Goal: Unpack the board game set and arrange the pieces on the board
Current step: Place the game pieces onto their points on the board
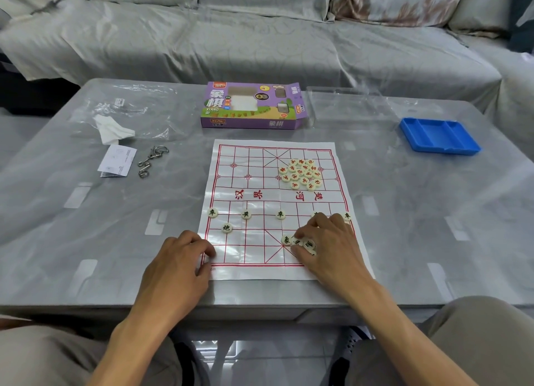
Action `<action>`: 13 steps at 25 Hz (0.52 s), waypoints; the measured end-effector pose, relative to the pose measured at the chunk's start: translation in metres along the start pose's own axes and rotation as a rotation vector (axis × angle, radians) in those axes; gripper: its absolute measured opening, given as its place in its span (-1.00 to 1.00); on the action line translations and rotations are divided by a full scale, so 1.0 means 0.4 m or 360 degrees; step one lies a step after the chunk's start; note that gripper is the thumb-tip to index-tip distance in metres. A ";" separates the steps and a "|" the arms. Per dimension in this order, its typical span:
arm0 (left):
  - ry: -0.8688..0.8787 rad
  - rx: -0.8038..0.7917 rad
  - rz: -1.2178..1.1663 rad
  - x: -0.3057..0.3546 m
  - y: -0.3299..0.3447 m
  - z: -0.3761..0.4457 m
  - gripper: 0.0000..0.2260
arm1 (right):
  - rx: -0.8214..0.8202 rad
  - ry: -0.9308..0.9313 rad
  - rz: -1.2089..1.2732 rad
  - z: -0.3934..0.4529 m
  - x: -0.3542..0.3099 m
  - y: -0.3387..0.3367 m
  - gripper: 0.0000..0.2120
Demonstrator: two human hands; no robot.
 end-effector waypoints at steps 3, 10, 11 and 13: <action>0.0004 0.0005 -0.0003 0.002 -0.001 0.000 -0.89 | 0.0021 0.0011 0.0001 0.002 0.009 -0.001 -0.69; 0.0005 0.0001 -0.0003 0.001 -0.001 0.000 -0.90 | 0.0069 0.0060 -0.0001 0.001 0.019 -0.019 -0.73; 0.0003 0.0000 0.0001 0.001 -0.001 0.000 -0.89 | 0.0096 0.0115 -0.0027 0.001 0.030 -0.028 -0.72; 0.0002 0.0003 0.0006 -0.001 -0.001 0.000 -0.89 | 0.0110 0.0204 -0.0148 0.000 0.044 -0.037 -0.70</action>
Point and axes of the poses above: each hand's wrist, its own z-axis towards the middle knuckle, its own y-axis out of the palm, x = y × z, the point moved 9 cm from there along z, towards the middle knuckle, and after that the axes turned 11 degrees about y, right-handed, at the moved point
